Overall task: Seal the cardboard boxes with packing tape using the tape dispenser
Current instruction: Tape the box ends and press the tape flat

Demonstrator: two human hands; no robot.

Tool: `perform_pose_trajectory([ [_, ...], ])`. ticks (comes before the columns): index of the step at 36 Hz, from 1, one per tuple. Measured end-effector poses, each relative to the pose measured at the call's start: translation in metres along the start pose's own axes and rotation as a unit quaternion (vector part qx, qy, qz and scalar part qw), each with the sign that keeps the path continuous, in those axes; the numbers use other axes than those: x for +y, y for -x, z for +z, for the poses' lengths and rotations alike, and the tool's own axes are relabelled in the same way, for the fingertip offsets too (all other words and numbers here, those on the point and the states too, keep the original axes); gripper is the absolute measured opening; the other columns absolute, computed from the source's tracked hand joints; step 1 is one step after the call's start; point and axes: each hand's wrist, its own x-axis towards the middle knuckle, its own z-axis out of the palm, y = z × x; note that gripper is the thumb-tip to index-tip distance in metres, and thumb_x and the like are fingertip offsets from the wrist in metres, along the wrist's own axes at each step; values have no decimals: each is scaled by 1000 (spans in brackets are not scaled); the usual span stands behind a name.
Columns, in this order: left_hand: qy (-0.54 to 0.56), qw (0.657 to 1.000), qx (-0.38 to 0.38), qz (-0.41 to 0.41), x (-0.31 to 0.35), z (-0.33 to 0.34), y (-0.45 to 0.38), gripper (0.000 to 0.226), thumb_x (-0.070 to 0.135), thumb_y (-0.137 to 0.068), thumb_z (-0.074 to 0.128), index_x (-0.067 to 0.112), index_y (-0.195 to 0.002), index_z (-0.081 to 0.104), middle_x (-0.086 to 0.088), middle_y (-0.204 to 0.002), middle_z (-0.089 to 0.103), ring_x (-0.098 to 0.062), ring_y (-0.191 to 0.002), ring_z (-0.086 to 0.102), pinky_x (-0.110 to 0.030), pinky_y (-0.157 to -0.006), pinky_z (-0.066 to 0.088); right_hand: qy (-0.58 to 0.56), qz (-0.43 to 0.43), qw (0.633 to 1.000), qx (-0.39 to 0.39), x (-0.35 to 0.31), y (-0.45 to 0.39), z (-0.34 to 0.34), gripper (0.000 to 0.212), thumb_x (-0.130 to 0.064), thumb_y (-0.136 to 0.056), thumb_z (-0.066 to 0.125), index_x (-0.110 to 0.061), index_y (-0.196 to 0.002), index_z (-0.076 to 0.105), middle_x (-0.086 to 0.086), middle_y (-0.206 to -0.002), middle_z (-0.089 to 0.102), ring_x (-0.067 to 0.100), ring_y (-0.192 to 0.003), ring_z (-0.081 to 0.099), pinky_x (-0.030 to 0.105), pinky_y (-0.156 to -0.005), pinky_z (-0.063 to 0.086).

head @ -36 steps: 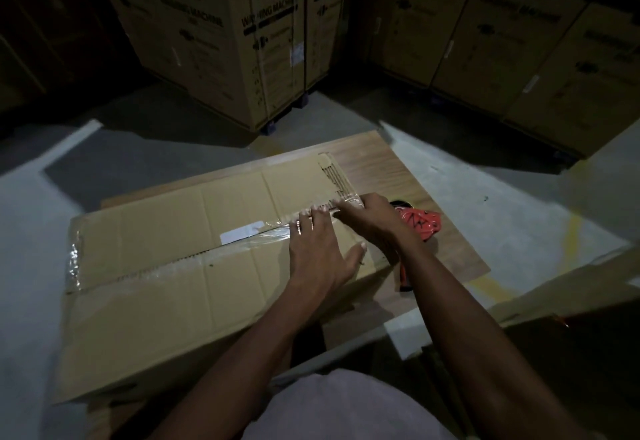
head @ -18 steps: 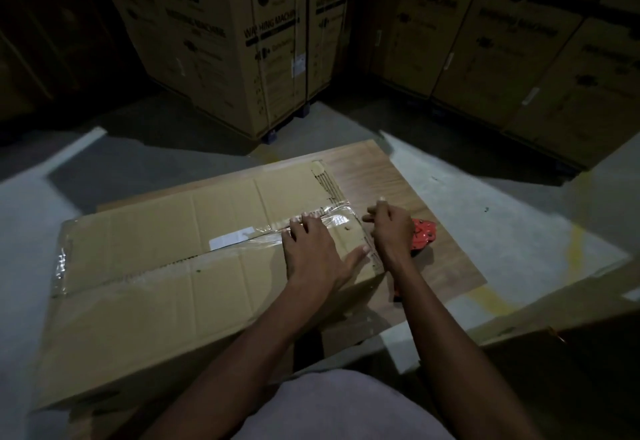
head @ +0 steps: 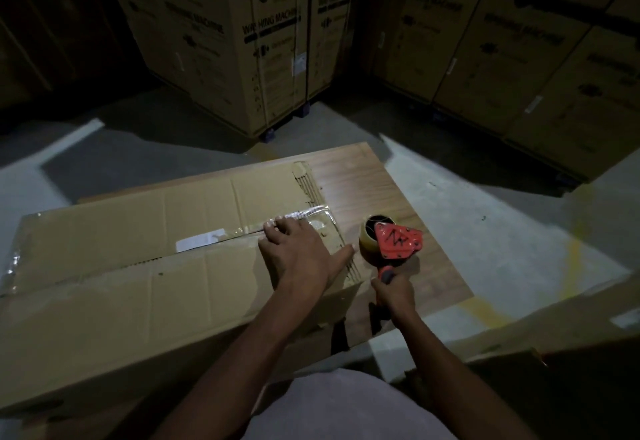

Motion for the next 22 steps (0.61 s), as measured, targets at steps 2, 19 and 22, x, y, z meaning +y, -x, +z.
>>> perform_pose_trajectory([
  [2, 12, 1000, 3, -7, 1, 2, -3, 121, 94, -76, 35, 5, -158, 22, -26, -164, 17, -51, -149, 15, -60, -117, 23, 21, -9, 1000, -11, 0, -6, 2, 36, -19, -94, 73, 5, -116, 58, 25, -111, 67, 40, -105, 65, 42, -88, 52],
  [19, 55, 996, 55, -33, 5, 18, 3, 115, 93, -77, 33, 16, -161, 15, -21, -168, 7, -43, -154, 5, -57, -124, 11, 13, -3, 999, -30, -13, -17, -9, 10, -8, -88, 67, 0, -93, 64, 22, -98, 66, 37, -96, 65, 42, -83, 53],
  [22, 39, 998, 35, -34, 8, 9, 2, 117, 93, -76, 37, 15, -160, 16, -22, -167, 11, -44, -153, 11, -57, -121, 16, -10, -4, 1000, -14, -8, -5, -14, 8, -17, -88, 68, -11, -87, 62, 16, -93, 67, 35, -87, 62, 36, -76, 48],
])
